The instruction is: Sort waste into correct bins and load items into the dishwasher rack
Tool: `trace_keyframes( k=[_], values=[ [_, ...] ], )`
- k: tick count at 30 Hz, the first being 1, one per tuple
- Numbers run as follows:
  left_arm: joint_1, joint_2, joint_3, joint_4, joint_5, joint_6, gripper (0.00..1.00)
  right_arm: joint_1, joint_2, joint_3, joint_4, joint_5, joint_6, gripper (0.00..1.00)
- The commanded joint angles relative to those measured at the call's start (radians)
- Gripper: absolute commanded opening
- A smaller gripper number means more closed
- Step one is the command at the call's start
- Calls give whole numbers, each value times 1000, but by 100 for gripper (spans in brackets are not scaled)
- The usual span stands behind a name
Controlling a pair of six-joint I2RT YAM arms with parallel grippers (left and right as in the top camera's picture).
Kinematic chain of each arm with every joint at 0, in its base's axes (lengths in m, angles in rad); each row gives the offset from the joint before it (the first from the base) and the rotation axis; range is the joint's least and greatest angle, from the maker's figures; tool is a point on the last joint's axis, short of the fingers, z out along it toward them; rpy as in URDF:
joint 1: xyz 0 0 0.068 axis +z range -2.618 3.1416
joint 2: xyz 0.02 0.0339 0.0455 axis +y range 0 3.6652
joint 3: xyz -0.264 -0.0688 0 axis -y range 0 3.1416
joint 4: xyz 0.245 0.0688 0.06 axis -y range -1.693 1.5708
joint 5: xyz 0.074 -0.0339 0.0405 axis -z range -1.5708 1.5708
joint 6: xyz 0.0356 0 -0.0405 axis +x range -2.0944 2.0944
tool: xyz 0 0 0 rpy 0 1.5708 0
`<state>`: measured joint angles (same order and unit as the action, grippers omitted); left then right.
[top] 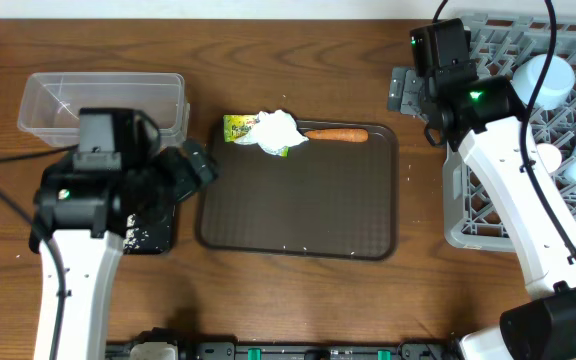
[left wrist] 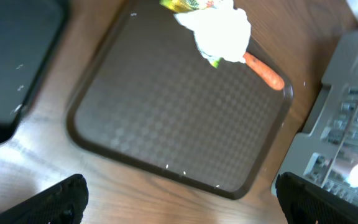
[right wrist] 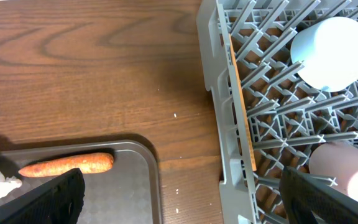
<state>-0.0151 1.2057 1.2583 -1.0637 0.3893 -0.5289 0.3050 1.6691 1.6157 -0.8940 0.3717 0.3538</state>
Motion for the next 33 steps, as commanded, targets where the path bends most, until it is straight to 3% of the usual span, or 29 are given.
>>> trace_keyframes(
  k=[1, 9, 14, 25, 33],
  values=[
    [-50, 70, 1, 23, 11, 75, 99, -9, 7, 5, 0, 20, -11, 99],
    [-66, 261, 31, 45, 11, 169, 99, -9, 7, 5, 0, 20, -11, 99],
    [-107, 325, 35, 189, 0, 248, 99, -9, 7, 5, 0, 20, -11, 99],
    [-266, 438, 34, 546, -209, 240, 99, -9, 7, 5, 0, 20, -11, 99],
    [-283, 502, 34, 602, -216, 240, 99, -9, 7, 5, 0, 20, -11, 99]
  ],
)
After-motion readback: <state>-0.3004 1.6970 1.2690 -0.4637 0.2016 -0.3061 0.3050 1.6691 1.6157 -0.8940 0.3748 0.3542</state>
